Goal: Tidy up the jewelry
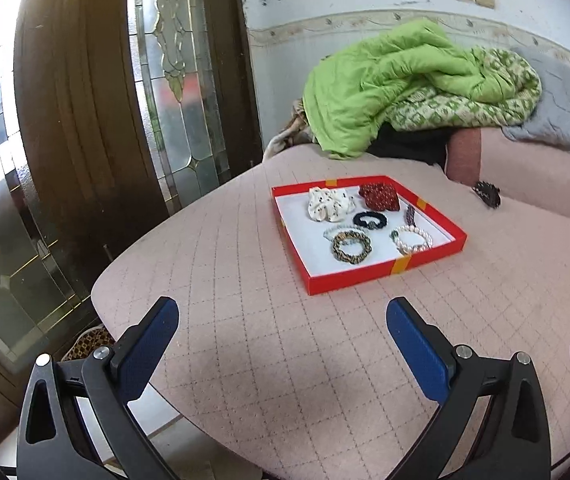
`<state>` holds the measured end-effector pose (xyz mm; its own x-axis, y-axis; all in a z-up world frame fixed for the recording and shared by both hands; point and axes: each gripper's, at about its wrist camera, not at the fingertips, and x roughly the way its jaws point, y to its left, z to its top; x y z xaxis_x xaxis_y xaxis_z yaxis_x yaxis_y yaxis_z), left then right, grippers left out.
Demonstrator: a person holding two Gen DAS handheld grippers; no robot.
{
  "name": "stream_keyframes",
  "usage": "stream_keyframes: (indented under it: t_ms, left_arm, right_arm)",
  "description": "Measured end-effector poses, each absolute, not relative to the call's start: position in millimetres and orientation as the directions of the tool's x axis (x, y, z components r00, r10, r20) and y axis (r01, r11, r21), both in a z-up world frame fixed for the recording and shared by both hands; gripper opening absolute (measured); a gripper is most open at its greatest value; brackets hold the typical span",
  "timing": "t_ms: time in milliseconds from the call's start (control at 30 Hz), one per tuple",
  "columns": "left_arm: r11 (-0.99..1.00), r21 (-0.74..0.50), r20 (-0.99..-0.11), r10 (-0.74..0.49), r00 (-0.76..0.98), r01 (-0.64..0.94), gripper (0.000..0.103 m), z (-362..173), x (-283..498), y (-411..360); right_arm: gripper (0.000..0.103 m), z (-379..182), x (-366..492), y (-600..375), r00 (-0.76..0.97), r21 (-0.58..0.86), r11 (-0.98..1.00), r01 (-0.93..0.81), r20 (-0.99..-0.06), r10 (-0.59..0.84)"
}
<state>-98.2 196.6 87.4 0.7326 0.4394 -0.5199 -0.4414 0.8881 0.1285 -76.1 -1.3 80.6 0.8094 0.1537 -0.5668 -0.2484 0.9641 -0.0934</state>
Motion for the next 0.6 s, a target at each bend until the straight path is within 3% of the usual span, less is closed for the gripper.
stream_keyframes:
  t_ms: [600]
  left_arm:
    - [0.896, 0.116, -0.559, 0.416, 0.717, -0.429, 0.103, 84.5, -96.5, 201.6]
  right_arm:
    - [0.102, 77.8, -75.1, 1.5, 0.804, -0.106, 0.962, -0.251, -0.577, 0.146]
